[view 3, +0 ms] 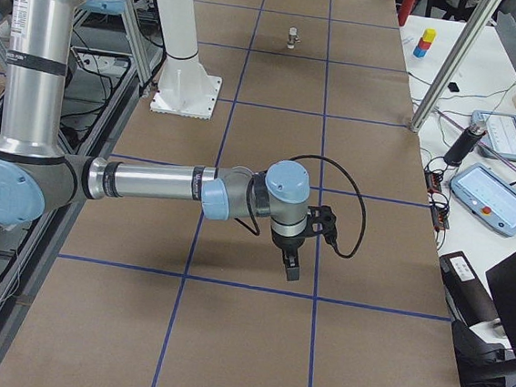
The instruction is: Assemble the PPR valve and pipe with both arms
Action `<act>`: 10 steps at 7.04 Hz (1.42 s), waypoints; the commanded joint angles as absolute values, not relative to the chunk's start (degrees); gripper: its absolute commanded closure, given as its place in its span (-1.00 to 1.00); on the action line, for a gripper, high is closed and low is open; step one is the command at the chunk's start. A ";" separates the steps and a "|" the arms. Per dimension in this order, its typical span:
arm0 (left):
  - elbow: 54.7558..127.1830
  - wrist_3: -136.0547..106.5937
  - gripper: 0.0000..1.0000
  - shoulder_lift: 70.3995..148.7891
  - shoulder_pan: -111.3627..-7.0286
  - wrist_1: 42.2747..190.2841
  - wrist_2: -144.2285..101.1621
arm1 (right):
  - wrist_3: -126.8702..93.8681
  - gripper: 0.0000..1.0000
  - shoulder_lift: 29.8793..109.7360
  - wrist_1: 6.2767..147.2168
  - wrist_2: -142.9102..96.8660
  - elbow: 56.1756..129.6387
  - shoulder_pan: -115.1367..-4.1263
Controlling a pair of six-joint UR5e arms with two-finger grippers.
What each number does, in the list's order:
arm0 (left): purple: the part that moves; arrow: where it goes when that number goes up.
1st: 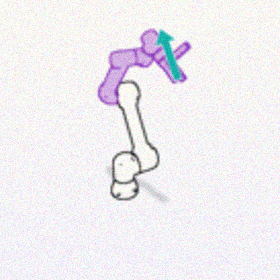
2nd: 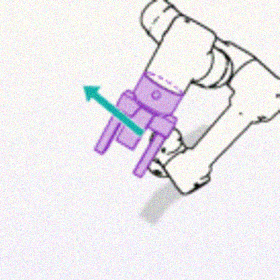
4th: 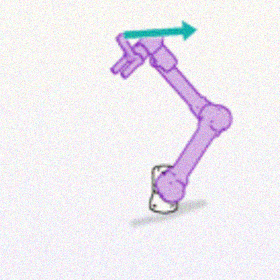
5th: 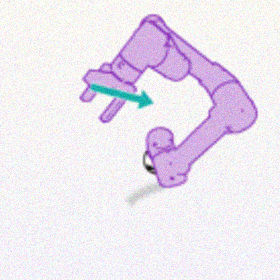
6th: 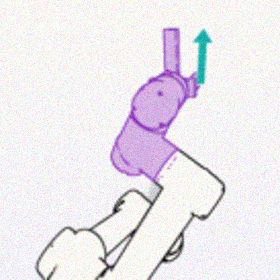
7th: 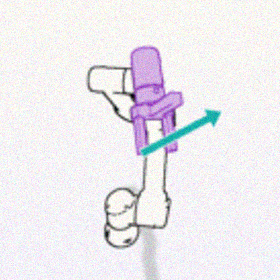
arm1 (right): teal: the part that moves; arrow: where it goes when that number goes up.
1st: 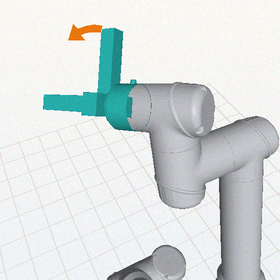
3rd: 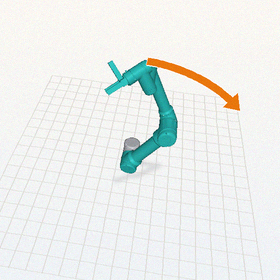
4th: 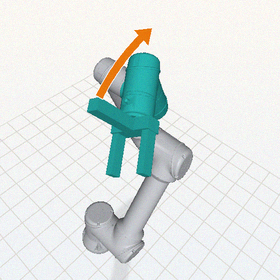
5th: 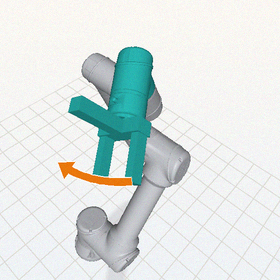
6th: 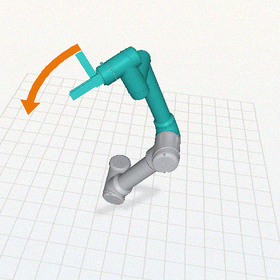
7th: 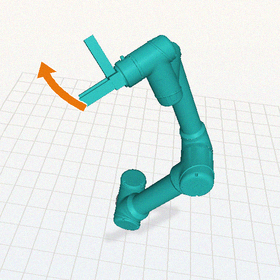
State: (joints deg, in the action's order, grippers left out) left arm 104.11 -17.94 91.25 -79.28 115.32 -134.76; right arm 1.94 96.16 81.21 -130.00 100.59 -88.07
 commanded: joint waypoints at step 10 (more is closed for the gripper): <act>111.18 -43.33 -1.00 82.79 -43.96 124.47 -112.87 | 1.76 -1.00 96.85 80.07 -129.99 99.58 -88.07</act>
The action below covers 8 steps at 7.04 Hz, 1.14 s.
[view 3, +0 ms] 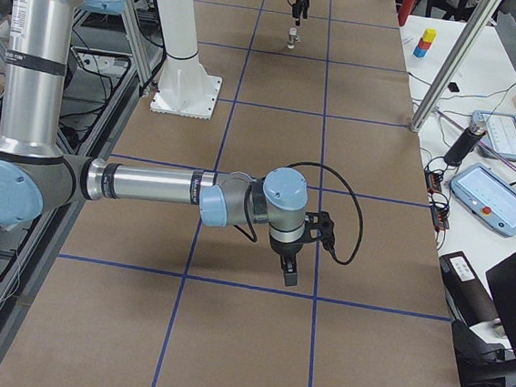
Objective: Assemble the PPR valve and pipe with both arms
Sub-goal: 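Move the left gripper down over the white PPR fitting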
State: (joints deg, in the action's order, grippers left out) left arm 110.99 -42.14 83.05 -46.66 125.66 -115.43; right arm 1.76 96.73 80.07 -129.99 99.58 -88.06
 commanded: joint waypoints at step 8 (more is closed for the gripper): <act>109.69 -43.15 -0.96 82.88 -42.54 124.28 -112.59 | 1.76 -1.00 96.77 80.07 -129.99 99.32 -88.07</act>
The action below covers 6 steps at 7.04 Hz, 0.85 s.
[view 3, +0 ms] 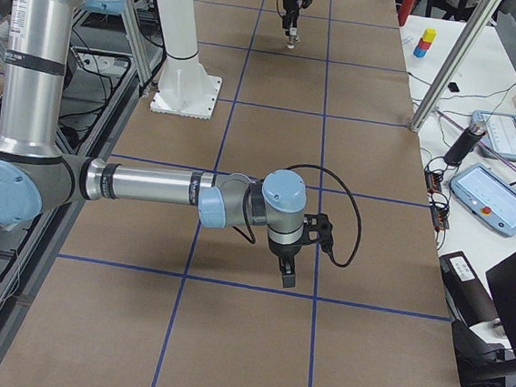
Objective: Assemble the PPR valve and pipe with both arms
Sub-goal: 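Close the left gripper on the white PPR fitting and lift it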
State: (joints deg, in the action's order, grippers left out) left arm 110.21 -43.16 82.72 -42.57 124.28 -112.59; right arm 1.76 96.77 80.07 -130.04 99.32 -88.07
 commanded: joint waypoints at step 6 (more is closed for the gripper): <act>108.28 -42.72 0.17 84.02 -42.36 124.28 -112.15 | 1.84 -1.00 96.77 80.07 -130.08 99.32 -88.07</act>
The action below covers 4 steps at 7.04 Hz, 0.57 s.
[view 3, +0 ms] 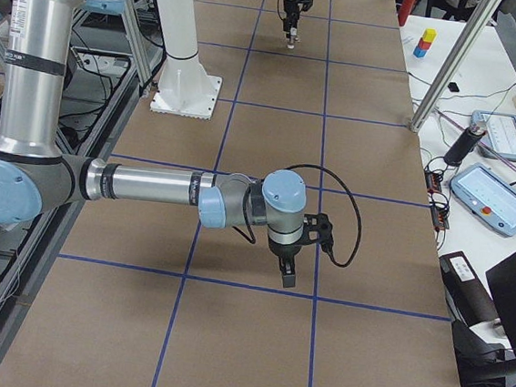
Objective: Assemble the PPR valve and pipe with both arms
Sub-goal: 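Close the left gripper on the white PPR fitting and lift it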
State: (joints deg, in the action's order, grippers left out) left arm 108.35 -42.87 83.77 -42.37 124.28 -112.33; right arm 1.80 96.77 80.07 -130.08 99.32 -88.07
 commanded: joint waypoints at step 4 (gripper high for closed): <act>109.51 -43.15 1.00 84.55 -42.54 124.28 -112.41 | 1.76 -1.00 96.77 80.07 -130.08 99.40 -88.07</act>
